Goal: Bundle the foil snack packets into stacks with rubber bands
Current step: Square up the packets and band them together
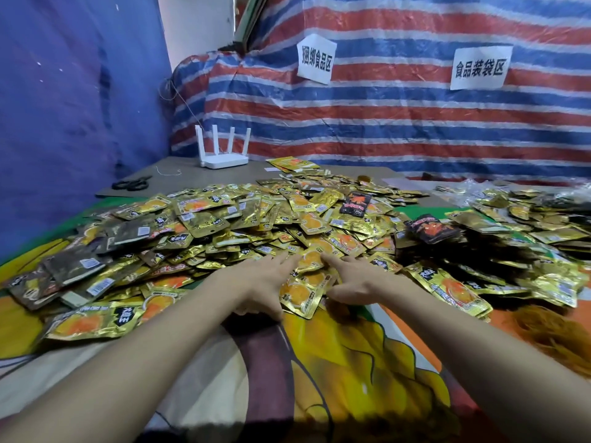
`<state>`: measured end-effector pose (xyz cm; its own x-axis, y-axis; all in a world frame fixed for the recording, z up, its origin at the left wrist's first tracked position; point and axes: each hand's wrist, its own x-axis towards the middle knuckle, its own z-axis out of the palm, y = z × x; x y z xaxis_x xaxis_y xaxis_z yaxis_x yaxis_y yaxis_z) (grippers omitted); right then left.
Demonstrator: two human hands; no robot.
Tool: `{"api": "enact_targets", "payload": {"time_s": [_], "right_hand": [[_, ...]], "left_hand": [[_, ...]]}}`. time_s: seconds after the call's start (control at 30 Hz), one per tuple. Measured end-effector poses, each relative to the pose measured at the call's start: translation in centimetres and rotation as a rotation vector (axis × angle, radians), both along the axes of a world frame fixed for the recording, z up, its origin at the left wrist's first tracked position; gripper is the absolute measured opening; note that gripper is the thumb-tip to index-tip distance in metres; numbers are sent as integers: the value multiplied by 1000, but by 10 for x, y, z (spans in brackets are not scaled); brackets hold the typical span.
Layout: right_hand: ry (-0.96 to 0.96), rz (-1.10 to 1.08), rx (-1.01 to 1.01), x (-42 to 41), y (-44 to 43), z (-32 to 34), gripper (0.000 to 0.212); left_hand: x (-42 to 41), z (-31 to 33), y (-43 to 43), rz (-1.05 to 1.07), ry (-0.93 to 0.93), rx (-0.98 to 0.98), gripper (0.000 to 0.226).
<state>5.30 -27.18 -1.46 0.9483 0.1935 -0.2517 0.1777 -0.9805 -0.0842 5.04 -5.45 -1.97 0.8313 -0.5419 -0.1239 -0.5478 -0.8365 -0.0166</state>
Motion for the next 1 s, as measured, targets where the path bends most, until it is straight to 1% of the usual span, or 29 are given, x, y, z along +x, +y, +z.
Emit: {"api": "enact_targets", "payload": {"time_s": [0.1,0.13,0.17,0.23,0.27,0.3,0.4,0.43,0.47,0.5,0.53,0.57,0.63,0.73,0.8,0.87,0.93,1.0], "right_hand": [[-79,12,126,4,-5,4,86],[-99,-12,157,6,-8,5,89],[-116,-65,154,7,-11,5,97],[-99,-217,83,10,-21,3,117],[-63,-262,43,10,-26,2,121],[-27,-271,24,10,-30,1,120],[-16,-213,67,8,-31,-4,103],[-30,-193,103,9,-29,-4,92],[-48,-180,151,10,-27,-5,76],[-63,-183,204,12,-23,-5,58],[-75,-208,252,12,-19,-4,46],[-91,-249,290,13,-15,-3,44],[-144,-337,285,12,-8,-3,53],[-185,-389,137,8,-3,0,66],[-120,-403,149,5,-4,5,61],[-22,-441,254,5,-3,10,52],[60,-499,440,5,-1,16,40],[28,-544,608,7,0,24,27]], "left_hand": [[11,0,-8,-42,-58,-31,115],[13,-2,-11,-47,-82,-25,109],[15,-4,-15,-44,-109,-20,101],[16,-10,-23,-10,-177,-43,81],[16,-11,-26,17,-213,-58,70],[17,-12,-29,44,-247,-56,60],[21,-13,-38,76,-297,1,37],[22,-13,-41,86,-301,3,31],[23,-13,-45,97,-302,-6,27],[24,-13,-48,109,-302,-26,25],[24,-14,-50,124,-299,-55,25],[24,-14,-51,140,-293,-96,25],[23,-14,-49,173,-277,-216,28],[21,-8,-37,215,-265,-457,34],[19,-1,-26,220,-271,-602,35],[17,7,-15,209,-288,-720,32],[14,17,-7,226,-330,-790,32],[11,27,-1,291,-397,-773,43]]}}
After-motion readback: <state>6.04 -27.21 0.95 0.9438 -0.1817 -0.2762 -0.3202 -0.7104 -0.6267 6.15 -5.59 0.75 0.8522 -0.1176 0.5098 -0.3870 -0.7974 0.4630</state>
